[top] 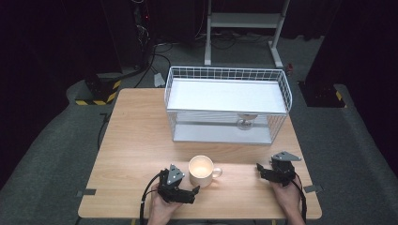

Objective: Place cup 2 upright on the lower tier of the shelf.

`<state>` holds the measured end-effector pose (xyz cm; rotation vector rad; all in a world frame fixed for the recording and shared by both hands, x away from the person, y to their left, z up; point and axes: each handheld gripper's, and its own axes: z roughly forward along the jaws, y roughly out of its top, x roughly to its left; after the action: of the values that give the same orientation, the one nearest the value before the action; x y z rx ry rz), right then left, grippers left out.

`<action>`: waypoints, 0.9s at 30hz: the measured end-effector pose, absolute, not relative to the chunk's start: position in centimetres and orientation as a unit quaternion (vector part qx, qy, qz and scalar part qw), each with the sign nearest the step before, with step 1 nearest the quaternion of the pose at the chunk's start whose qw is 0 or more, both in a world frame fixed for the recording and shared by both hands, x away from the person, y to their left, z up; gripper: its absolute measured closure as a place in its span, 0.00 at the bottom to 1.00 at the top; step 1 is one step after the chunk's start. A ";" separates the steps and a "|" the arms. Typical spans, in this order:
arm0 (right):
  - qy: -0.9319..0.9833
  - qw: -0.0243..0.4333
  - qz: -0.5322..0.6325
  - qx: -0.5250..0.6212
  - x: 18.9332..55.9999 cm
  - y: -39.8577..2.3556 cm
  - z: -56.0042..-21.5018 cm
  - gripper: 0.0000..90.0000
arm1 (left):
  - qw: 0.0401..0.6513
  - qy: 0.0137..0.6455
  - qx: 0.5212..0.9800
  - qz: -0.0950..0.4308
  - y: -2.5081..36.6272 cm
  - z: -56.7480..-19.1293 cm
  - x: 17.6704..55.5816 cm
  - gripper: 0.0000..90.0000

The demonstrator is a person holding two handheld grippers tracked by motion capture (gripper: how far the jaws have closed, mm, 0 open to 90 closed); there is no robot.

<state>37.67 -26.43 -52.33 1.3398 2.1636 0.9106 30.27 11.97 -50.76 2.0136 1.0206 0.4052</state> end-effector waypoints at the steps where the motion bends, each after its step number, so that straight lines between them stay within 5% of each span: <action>1: 0.781 0.218 0.329 0.484 37.7 -26.4 -52.3 0.32 | 0.413 0.402 0.801 0.161 11.7 -50.7 30.4 0.01; 27: 0.781 0.218 0.329 0.483 37.7 -26.4 -52.3 0.32 | 0.425 0.387 0.802 0.160 8.8 -50.3 32.7 0.01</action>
<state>37.67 -26.43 -52.33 1.3383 2.1634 0.9104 32.69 8.82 -50.26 2.0057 0.9684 0.4013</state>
